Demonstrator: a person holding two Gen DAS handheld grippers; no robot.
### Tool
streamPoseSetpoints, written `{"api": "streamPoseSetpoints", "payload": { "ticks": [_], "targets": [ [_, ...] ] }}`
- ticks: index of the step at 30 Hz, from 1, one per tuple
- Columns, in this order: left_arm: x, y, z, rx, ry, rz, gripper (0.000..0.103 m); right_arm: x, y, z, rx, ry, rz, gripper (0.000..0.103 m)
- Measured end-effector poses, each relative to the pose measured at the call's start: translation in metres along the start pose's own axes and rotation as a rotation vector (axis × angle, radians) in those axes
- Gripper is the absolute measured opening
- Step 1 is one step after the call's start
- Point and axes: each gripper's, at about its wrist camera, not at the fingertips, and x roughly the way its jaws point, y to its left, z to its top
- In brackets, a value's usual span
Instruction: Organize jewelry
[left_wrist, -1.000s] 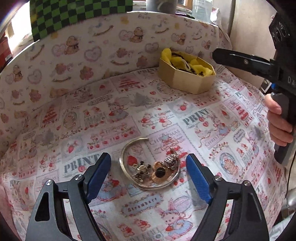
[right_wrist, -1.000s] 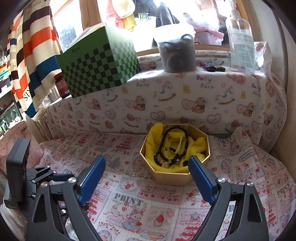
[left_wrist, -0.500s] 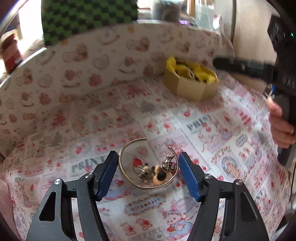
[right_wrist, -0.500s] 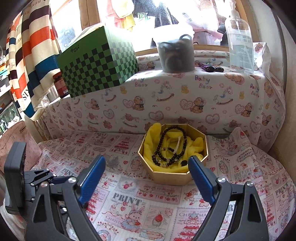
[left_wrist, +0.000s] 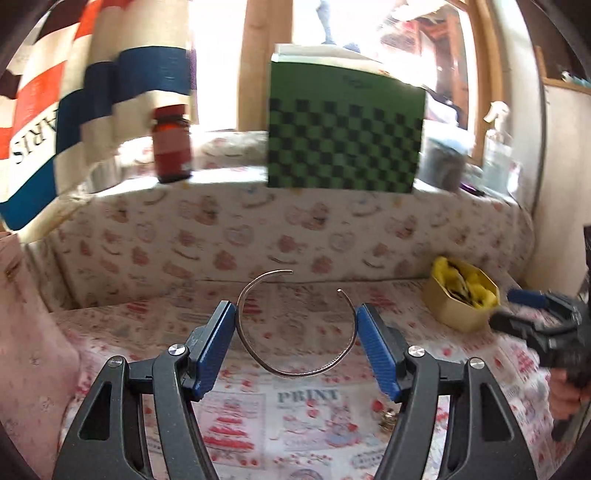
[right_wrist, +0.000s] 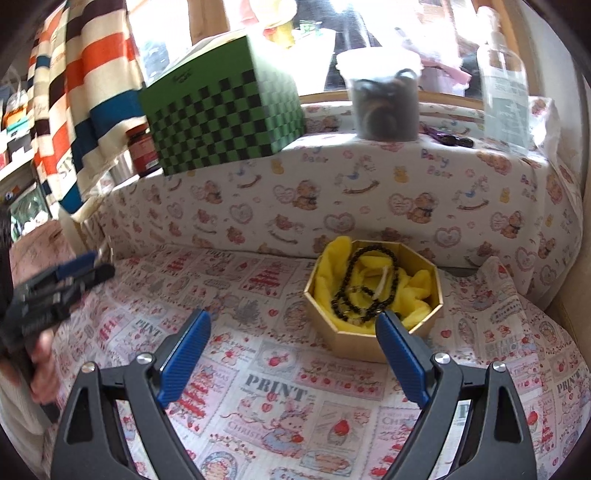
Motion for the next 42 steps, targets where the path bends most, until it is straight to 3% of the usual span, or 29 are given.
{"api": "streamPoseSetpoints", "payload": {
  "ticks": [3,6,11,15,21,26,31,42],
  "targets": [
    [0.000,0.003,0.001,-0.011,-0.017,0.038,0.066,0.005,0.012,-0.004,-0.037,0.026,0.040,0.088],
    [-0.002,0.004,0.001,-0.036,-0.039,0.070,0.066,0.011,0.024,-0.008,-0.069,0.063,0.091,0.076],
    [-0.004,0.005,-0.003,-0.063,-0.065,0.129,0.067,0.029,0.043,-0.014,-0.088,0.174,0.213,0.068],
    [-0.004,0.005,-0.004,-0.071,-0.064,0.124,0.067,0.040,0.058,-0.018,-0.125,0.210,0.213,0.051],
    [-0.010,0.006,-0.002,-0.087,-0.057,0.098,0.067,0.049,0.071,-0.025,-0.163,0.223,0.217,0.049],
    [-0.014,0.009,-0.001,-0.103,-0.069,0.101,0.067,0.058,0.074,-0.028,-0.166,0.263,0.238,0.035],
    [-0.011,0.015,0.000,-0.149,-0.030,0.046,0.067,0.060,0.070,-0.029,-0.138,0.277,0.250,0.019],
    [-0.016,0.014,-0.001,-0.124,-0.062,0.090,0.067,0.049,0.055,-0.022,-0.092,0.238,0.216,0.019]
  ]
}}
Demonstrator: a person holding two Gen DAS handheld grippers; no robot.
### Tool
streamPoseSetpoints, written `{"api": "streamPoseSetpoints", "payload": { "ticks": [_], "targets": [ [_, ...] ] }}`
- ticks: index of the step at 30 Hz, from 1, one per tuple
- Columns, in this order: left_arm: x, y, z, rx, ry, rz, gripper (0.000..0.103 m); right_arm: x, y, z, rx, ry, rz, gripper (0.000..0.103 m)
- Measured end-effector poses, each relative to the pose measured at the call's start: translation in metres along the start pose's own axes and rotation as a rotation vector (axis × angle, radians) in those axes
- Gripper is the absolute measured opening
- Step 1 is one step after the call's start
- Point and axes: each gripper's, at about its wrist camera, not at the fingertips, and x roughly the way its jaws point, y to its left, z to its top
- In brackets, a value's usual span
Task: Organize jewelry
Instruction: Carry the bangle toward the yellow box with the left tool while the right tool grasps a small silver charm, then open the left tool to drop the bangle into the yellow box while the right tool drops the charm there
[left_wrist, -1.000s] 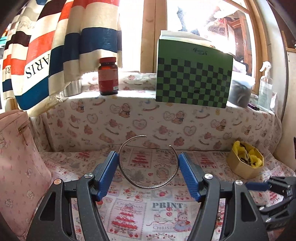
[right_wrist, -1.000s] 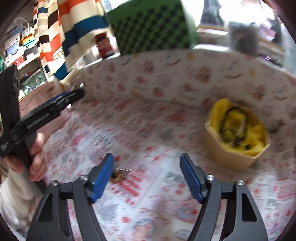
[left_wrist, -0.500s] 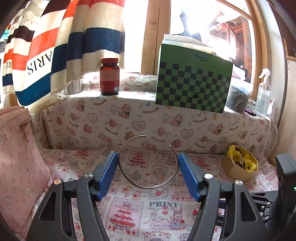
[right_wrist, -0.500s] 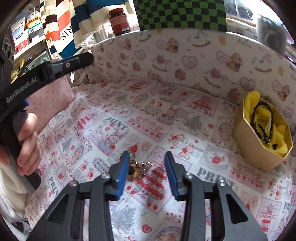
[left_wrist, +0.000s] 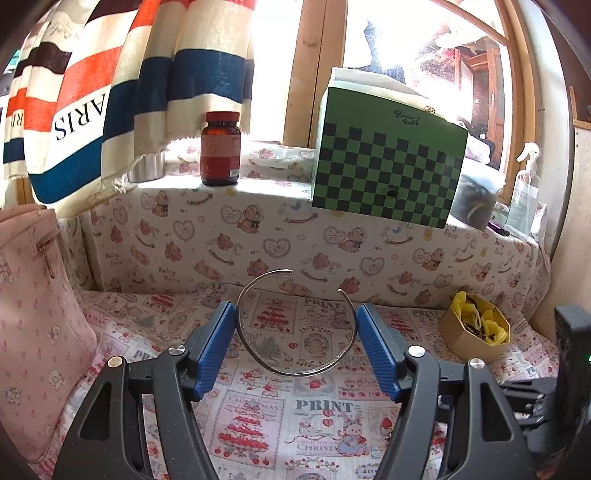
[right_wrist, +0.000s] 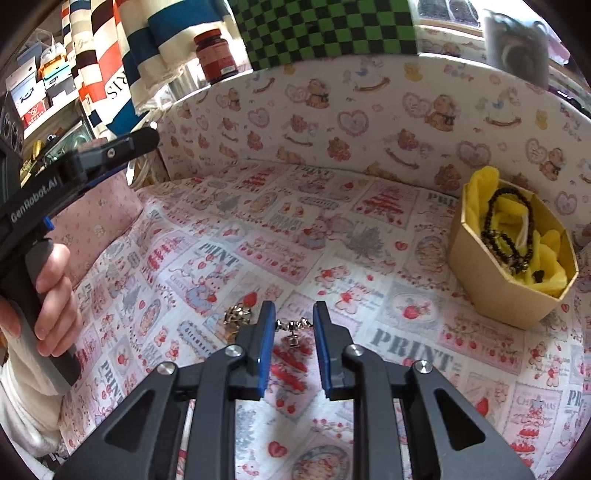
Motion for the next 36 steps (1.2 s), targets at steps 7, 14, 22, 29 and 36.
{"api": "streamPoseSetpoints", "payload": {
  "ticks": [7,14,22,29,36],
  "targets": [
    [-0.013,-0.007,0.001,0.035,-0.059,0.010,0.067,-0.021,-0.014,0.007,0.029,-0.070,-0.019,0.019],
    [-0.020,-0.007,0.003,0.045,-0.104,0.030,0.067,-0.059,-0.033,0.013,0.076,-0.202,-0.066,0.019],
    [-0.041,-0.017,0.005,0.090,-0.189,0.023,0.067,-0.090,-0.065,0.019,0.119,-0.317,-0.129,0.019],
    [-0.055,-0.033,0.003,0.079,-0.155,-0.089,0.067,-0.097,-0.109,0.021,0.249,-0.351,-0.141,0.019],
    [-0.044,-0.066,0.008,0.112,-0.112,-0.124,0.067,-0.092,-0.138,0.017,0.367,-0.352,-0.104,0.023]
  ]
}}
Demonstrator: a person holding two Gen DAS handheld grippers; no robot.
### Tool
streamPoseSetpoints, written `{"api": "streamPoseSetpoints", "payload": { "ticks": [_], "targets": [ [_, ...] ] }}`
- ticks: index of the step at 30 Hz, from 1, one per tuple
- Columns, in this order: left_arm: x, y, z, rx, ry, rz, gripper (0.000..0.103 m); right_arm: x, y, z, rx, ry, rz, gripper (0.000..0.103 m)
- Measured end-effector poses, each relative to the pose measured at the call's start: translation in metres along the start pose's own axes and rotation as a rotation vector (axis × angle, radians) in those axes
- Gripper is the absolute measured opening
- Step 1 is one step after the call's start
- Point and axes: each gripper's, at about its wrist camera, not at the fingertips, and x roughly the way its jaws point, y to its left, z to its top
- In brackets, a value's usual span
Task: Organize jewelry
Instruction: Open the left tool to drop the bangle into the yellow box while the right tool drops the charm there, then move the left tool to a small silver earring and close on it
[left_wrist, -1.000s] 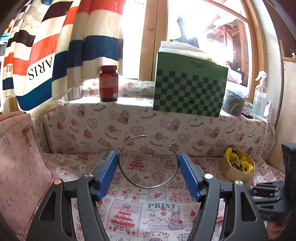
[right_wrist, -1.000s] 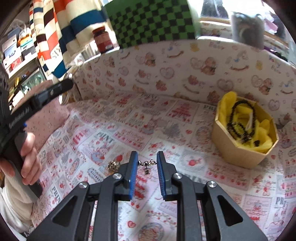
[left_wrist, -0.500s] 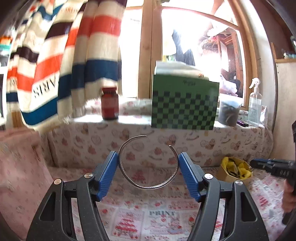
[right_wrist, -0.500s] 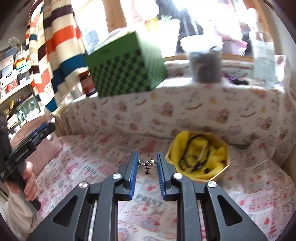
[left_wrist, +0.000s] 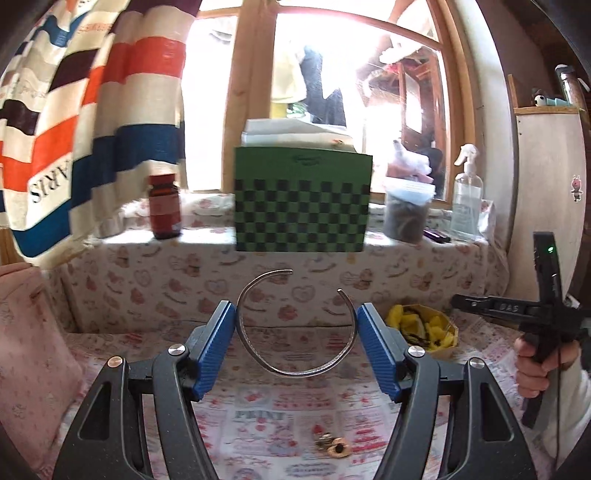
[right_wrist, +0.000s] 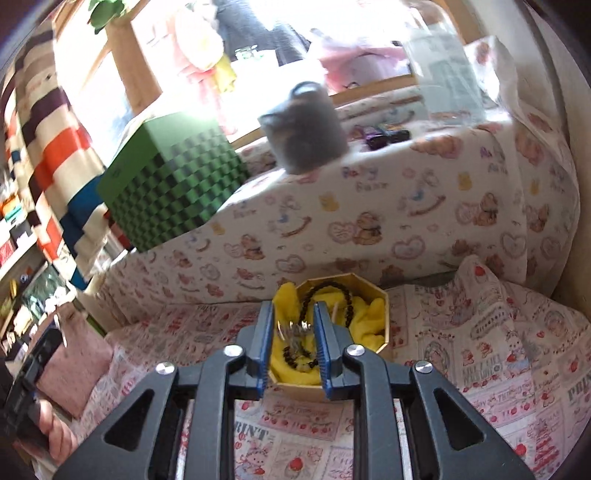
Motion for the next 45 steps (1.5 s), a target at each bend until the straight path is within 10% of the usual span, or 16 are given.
{"api": "streamPoseSetpoints", "payload": {
  "ticks": [24,35,45],
  "targets": [
    [0.179,-0.135,0.019,-0.089,0.502,-0.380,0.066,-0.037,-0.058,0.019,0.216,-0.112,-0.142,0.041],
    [0.201,-0.143,0.002,-0.062,0.570,-0.344,0.067,-0.044,-0.061,0.021,0.239,-0.133,-0.151,0.044],
    [0.140,-0.094,0.023,0.009,0.382,-0.209,0.075,-0.046,-0.049,0.020,0.200,-0.142,-0.158,0.048]
  ]
}}
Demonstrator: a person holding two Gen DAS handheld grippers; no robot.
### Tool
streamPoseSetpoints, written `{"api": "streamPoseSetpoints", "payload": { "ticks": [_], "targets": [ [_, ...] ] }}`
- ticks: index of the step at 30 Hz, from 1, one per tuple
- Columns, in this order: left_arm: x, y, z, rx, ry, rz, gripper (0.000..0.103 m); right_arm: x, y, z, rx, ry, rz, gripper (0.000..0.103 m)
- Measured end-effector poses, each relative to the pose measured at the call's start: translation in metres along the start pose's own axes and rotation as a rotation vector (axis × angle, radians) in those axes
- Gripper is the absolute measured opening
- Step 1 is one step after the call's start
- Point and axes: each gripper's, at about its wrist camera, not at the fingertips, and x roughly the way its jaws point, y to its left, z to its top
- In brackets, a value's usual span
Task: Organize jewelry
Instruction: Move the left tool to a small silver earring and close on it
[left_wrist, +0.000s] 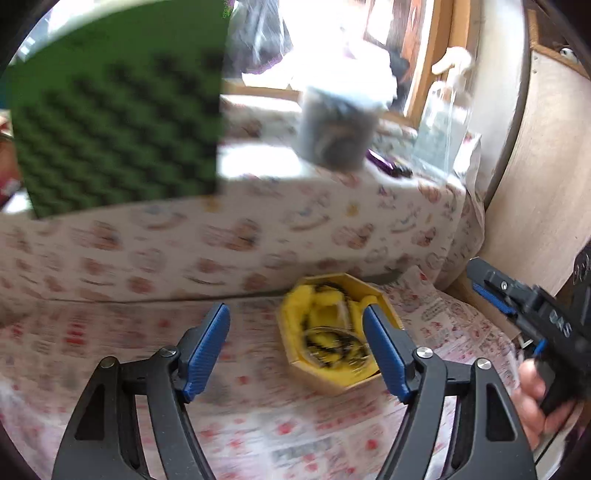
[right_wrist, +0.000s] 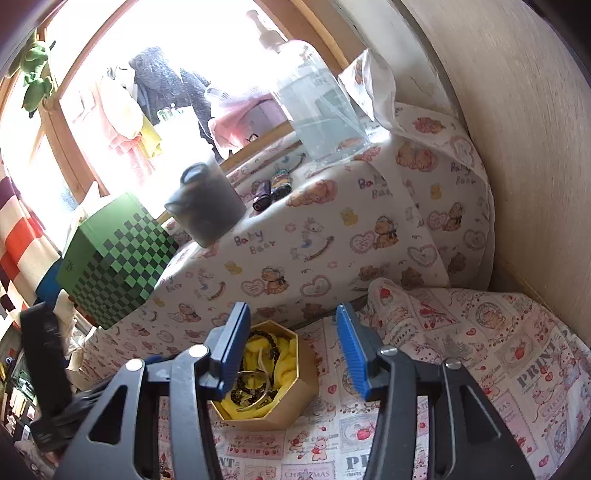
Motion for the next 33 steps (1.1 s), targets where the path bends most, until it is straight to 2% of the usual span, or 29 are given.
{"api": "streamPoseSetpoints", "payload": {
  "ticks": [5,8,9,10,12,14,16,20,24,26,29,31,33],
  "targets": [
    [-0.060,0.022,-0.018,0.045,-0.087,0.145,0.081,-0.008,0.014,-0.003,-0.039,-0.026,0.011,0.055],
    [-0.091,0.025,-0.033,0.091,-0.148,0.234,0.091,-0.013,0.032,-0.010,-0.099,-0.030,0.020,0.056],
    [-0.100,0.027,-0.039,0.107,-0.162,0.275,0.095,-0.015,0.038,-0.012,-0.118,-0.033,0.029,0.059],
    [-0.107,0.027,-0.045,0.118,-0.169,0.317,0.096,-0.019,0.045,-0.015,-0.138,-0.038,0.045,0.065],
    [-0.116,0.029,-0.057,0.132,-0.191,0.377,0.096,-0.026,0.057,-0.020,-0.179,-0.052,0.071,0.071],
    [-0.122,0.033,-0.070,0.143,-0.201,0.399,0.096,-0.033,0.071,-0.026,-0.235,-0.070,0.073,0.073],
    [-0.123,0.034,-0.080,0.153,-0.207,0.396,0.096,-0.037,0.081,-0.032,-0.281,-0.093,0.067,0.086],
    [-0.114,0.042,-0.095,0.154,-0.177,0.396,0.096,-0.038,0.092,-0.041,-0.342,-0.110,0.043,0.089],
    [-0.111,0.049,-0.107,0.128,-0.147,0.366,0.096,-0.032,0.093,-0.043,-0.344,-0.101,0.021,0.094],
    [-0.110,0.051,-0.111,0.120,-0.138,0.345,0.091,-0.030,0.092,-0.043,-0.344,-0.103,0.000,0.099],
    [-0.102,0.056,-0.113,0.104,-0.089,0.307,0.073,-0.028,0.091,-0.043,-0.353,-0.104,-0.044,0.100],
    [-0.095,0.062,-0.113,0.070,-0.040,0.268,0.051,-0.027,0.091,-0.044,-0.357,-0.099,-0.054,0.100],
    [-0.088,0.070,-0.113,0.032,0.001,0.232,0.039,-0.025,0.092,-0.045,-0.358,-0.086,-0.055,0.100]
  ]
}}
